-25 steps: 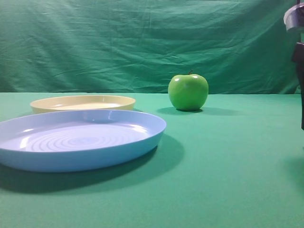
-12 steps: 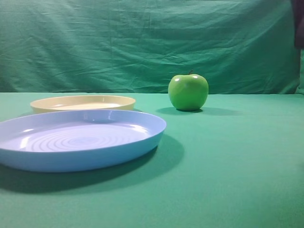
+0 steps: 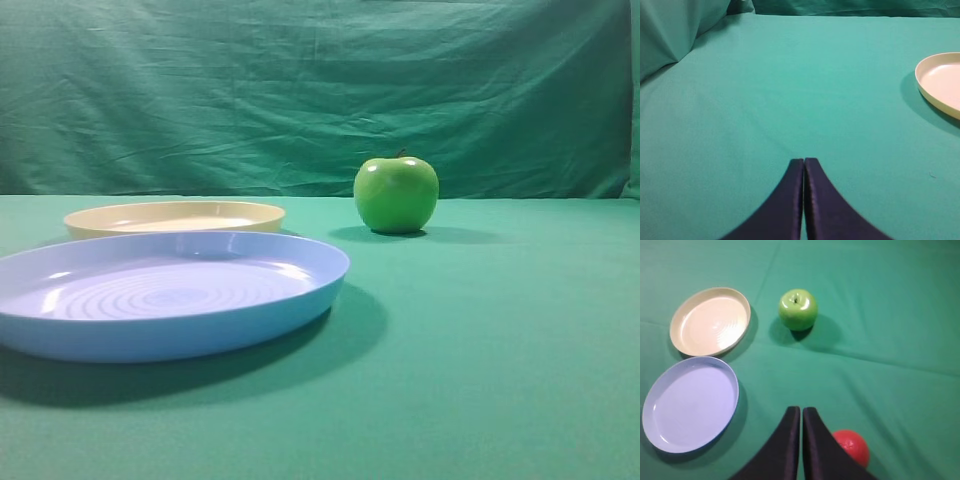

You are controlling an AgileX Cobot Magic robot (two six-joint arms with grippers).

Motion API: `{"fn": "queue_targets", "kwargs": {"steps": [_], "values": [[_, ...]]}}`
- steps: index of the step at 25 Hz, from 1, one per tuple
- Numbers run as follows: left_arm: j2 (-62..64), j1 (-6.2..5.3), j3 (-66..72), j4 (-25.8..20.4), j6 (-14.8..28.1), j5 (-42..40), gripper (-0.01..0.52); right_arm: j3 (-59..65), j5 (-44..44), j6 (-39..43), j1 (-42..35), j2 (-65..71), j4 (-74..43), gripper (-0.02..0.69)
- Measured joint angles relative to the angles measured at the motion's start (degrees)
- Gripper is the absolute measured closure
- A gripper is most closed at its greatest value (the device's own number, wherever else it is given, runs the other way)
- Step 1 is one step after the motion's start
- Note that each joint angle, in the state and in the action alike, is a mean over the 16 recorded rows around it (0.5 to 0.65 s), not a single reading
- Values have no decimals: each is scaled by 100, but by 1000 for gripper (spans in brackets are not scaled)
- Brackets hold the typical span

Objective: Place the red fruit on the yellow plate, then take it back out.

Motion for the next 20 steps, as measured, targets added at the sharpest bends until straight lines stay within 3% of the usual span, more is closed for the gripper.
{"fn": "queue_targets", "kwargs": {"steps": [12,20], "values": [[0,0,0,0,0,0,514,1482,-1163,-81,-50,-1383,-32,665],[0,0,0,0,0,0,514,2791,-2360,-68,-643,-2212,-305,665]]}}
